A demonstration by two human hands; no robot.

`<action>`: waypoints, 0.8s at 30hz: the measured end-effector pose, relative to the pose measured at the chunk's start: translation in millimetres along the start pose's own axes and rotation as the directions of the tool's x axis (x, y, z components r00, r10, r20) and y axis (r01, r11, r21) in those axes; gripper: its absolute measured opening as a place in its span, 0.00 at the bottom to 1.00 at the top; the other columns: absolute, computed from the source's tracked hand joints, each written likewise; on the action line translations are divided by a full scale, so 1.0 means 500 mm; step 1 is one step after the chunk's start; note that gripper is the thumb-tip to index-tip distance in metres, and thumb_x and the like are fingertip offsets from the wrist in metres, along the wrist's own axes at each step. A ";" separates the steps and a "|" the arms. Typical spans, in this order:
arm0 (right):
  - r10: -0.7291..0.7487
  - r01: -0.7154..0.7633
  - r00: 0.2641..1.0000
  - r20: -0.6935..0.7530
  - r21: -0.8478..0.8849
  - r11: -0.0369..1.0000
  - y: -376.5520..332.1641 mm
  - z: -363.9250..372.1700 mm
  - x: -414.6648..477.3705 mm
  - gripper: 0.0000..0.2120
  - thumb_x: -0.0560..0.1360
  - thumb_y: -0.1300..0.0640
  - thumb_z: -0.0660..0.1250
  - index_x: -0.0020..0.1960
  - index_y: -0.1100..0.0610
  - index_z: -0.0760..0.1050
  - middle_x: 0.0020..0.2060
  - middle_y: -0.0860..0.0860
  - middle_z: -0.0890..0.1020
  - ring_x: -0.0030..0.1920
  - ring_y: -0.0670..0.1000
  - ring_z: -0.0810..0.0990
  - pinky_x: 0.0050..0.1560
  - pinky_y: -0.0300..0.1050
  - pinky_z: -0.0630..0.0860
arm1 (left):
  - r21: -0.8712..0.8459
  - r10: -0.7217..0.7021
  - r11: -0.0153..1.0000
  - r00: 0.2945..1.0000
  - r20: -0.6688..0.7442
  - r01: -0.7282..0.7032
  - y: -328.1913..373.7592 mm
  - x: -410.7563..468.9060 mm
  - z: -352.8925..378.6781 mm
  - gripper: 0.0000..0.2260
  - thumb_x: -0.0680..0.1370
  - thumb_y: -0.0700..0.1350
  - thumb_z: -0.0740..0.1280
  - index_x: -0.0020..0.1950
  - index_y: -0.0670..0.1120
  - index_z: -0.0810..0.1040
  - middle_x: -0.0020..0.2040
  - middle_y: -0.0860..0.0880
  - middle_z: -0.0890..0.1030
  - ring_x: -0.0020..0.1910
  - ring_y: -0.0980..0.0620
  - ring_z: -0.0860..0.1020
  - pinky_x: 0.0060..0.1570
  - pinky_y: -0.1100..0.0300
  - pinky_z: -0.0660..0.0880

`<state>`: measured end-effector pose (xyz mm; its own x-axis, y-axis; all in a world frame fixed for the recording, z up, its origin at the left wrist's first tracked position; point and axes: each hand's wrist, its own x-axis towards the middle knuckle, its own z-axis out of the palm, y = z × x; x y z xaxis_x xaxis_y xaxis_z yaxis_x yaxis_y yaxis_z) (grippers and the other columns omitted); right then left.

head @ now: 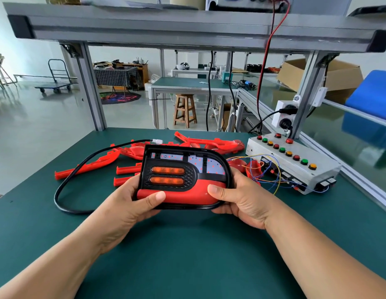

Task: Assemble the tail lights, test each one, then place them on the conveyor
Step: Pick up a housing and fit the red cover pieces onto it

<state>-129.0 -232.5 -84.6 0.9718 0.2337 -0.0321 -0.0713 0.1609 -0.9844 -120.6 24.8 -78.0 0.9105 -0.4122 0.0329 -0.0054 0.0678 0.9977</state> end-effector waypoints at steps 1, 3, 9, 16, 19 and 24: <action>-0.002 0.002 1.000 -0.009 0.000 1.000 0.002 0.000 0.001 0.32 0.59 0.54 0.77 0.61 0.46 0.71 0.49 0.48 0.85 0.46 0.51 0.85 0.41 0.47 0.82 | 0.005 0.008 1.000 1.000 -0.008 -0.007 0.001 0.000 0.002 0.29 0.60 0.56 0.81 0.59 0.55 0.80 0.59 0.49 0.83 0.58 0.51 0.81 0.52 0.62 0.79; 0.001 -0.001 1.000 -0.019 0.004 1.000 0.005 0.001 0.003 0.34 0.58 0.55 0.78 0.62 0.45 0.70 0.52 0.49 0.85 0.49 0.53 0.84 0.50 0.54 0.80 | 0.001 0.018 1.000 0.999 -0.038 -0.018 0.002 -0.001 0.005 0.26 0.64 0.50 0.80 0.60 0.53 0.78 0.59 0.48 0.82 0.58 0.50 0.81 0.51 0.60 0.80; 0.010 -0.010 1.000 0.014 0.031 0.999 0.003 -0.004 0.002 0.32 0.60 0.58 0.76 0.62 0.46 0.71 0.51 0.50 0.85 0.47 0.54 0.84 0.43 0.48 0.81 | -0.077 -0.029 0.997 0.999 -0.017 0.027 0.006 -0.004 0.002 0.40 0.51 0.56 0.84 0.61 0.52 0.77 0.60 0.50 0.82 0.58 0.49 0.81 0.57 0.51 0.76; 0.013 -0.016 0.999 0.052 0.047 0.999 0.002 -0.007 0.000 0.31 0.63 0.61 0.75 0.63 0.47 0.70 0.52 0.51 0.84 0.48 0.54 0.84 0.44 0.49 0.83 | -0.065 -0.059 0.996 0.997 -0.043 0.056 0.003 -0.003 0.003 0.43 0.49 0.53 0.85 0.62 0.53 0.75 0.60 0.49 0.81 0.58 0.48 0.81 0.57 0.49 0.75; 0.012 -0.014 0.998 0.057 0.046 0.999 0.002 -0.008 0.001 0.31 0.63 0.61 0.74 0.63 0.48 0.70 0.52 0.51 0.84 0.48 0.54 0.84 0.42 0.48 0.82 | -0.046 -0.058 0.997 0.997 -0.050 0.055 0.002 -0.004 0.004 0.38 0.54 0.48 0.81 0.62 0.54 0.74 0.60 0.49 0.81 0.58 0.48 0.81 0.55 0.51 0.76; 0.017 -0.020 0.998 0.064 0.045 0.999 0.001 -0.012 0.001 0.29 0.64 0.60 0.74 0.63 0.48 0.71 0.51 0.51 0.85 0.47 0.54 0.84 0.44 0.49 0.83 | -0.055 -0.056 0.997 0.998 -0.038 0.054 0.004 -0.005 0.005 0.42 0.48 0.51 0.84 0.61 0.53 0.74 0.57 0.50 0.83 0.55 0.50 0.82 0.46 0.59 0.80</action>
<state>-127.4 -238.1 -86.3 0.9542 0.2970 -0.0374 -0.1003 0.1997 -0.9747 -123.8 23.6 -76.0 0.9246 -0.3802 -0.0249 0.0659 0.0952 0.9933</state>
